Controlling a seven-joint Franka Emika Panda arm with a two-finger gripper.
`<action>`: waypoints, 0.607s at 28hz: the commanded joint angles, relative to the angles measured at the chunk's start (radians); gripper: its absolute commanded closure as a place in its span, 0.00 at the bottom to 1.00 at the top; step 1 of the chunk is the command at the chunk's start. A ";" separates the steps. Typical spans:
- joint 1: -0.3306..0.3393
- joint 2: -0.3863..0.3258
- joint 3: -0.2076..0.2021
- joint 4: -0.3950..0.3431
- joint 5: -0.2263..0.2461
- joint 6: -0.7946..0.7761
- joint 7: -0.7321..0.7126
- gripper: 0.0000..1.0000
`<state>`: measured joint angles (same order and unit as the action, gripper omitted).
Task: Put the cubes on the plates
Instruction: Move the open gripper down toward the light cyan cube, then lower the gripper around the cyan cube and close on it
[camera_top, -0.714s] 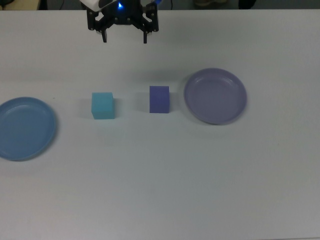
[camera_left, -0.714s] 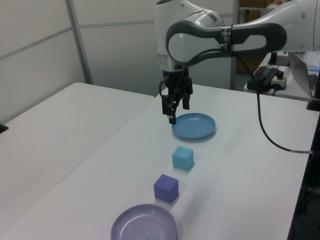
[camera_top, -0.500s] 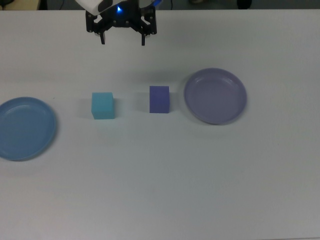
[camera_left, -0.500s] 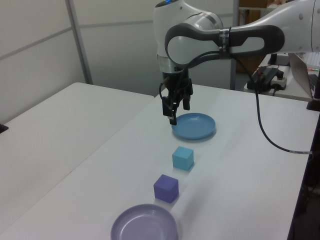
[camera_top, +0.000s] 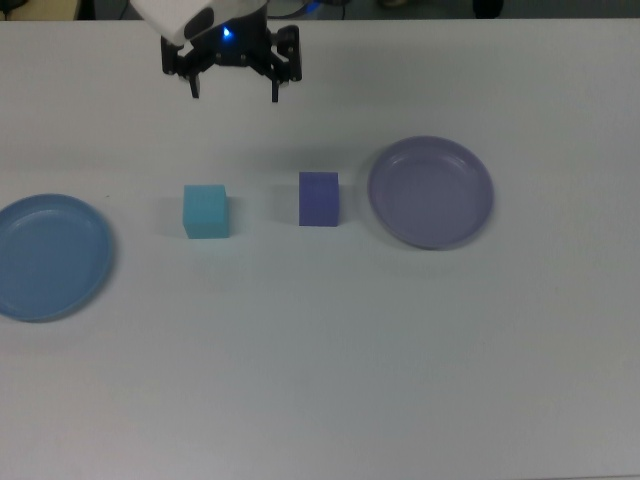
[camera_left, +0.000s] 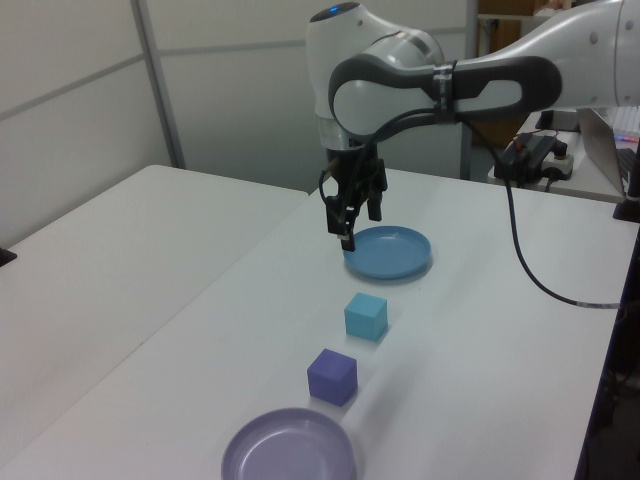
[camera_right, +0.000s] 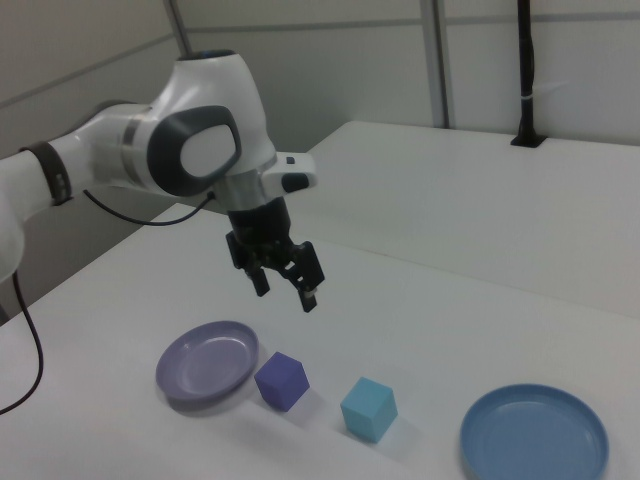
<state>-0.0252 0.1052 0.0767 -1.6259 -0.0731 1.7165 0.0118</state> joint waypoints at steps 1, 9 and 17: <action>-0.034 0.051 -0.003 0.015 -0.005 0.132 0.014 0.00; -0.048 0.139 -0.003 0.014 -0.002 0.261 0.000 0.00; -0.030 0.182 -0.002 -0.063 -0.040 0.268 0.000 0.00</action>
<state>-0.0688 0.2834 0.0779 -1.6371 -0.0780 1.9618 0.0116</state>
